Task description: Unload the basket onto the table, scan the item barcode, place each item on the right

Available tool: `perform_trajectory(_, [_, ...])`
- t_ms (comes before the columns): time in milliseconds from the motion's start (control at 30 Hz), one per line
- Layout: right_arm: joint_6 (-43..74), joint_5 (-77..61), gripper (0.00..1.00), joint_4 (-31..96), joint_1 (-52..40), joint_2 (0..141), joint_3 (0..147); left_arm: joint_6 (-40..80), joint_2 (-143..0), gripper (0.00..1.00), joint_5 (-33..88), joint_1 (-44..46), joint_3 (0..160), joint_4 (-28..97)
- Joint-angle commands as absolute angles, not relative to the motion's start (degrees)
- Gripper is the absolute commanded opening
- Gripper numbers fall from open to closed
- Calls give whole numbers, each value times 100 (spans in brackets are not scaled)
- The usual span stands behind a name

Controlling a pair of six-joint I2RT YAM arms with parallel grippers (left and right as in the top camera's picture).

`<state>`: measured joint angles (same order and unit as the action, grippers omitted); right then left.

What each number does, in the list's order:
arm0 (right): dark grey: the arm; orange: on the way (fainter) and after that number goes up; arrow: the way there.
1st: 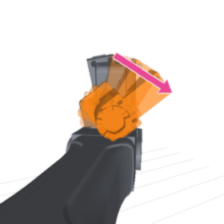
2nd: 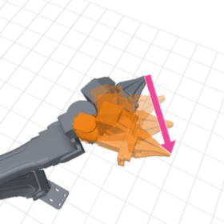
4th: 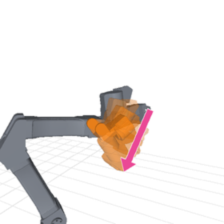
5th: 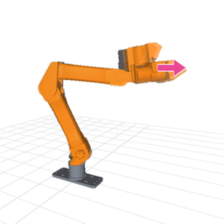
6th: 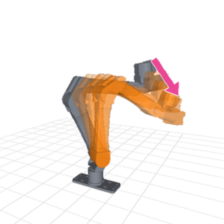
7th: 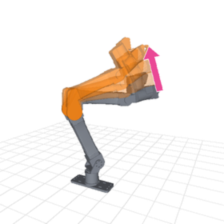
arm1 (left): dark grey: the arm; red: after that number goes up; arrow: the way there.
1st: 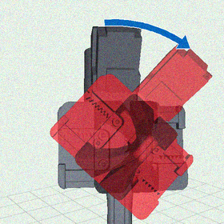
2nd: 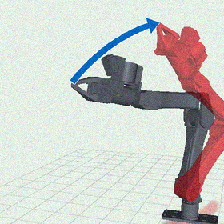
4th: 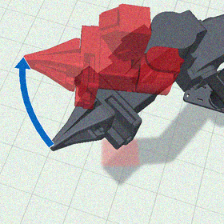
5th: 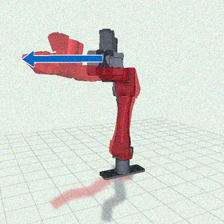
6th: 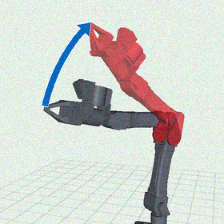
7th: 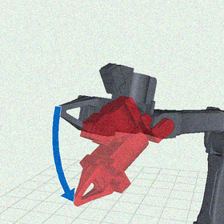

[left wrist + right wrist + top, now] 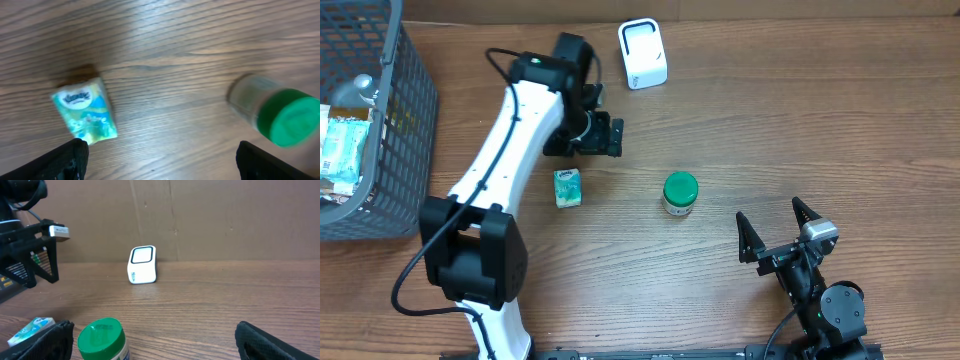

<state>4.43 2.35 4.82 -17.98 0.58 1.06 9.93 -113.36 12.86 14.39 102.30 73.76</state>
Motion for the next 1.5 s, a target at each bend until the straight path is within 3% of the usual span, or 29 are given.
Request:
perform_trajectory(0, [403,224,100,464,-1761,19,47,554,-11273,95,2056,974,10326,7387])
perform_trajectory(100, [403,224,100,464,-1761,19,47,554,-11273,100,2038,650,10324,7371])
perform_trajectory(300, [403,224,100,464,-1761,19,47,600,-11273,100,1695,231,10324,7301])
perform_trajectory(733, [403,224,100,464,-1761,19,47,943,-11281,98,816,226,9870,7131])
perform_trajectory(800, [403,224,100,464,-1761,19,47,943,-11281,95,832,226,9642,7048])
perform_trajectory(900, [403,224,100,464,-1761,19,47,941,-11281,76,1009,228,9203,6751])
perform_trajectory(1167, [403,224,100,464,-1761,19,47,950,-11281,48,1063,228,8326,6119])
perform_trajectory(1233, [403,224,100,464,-1761,19,47,1037,-11281,37,1061,228,8167,6012])
perform_trajectory(1467, [403,224,100,464,-1761,19,47,1208,-11281,34,1061,228,7817,5754])
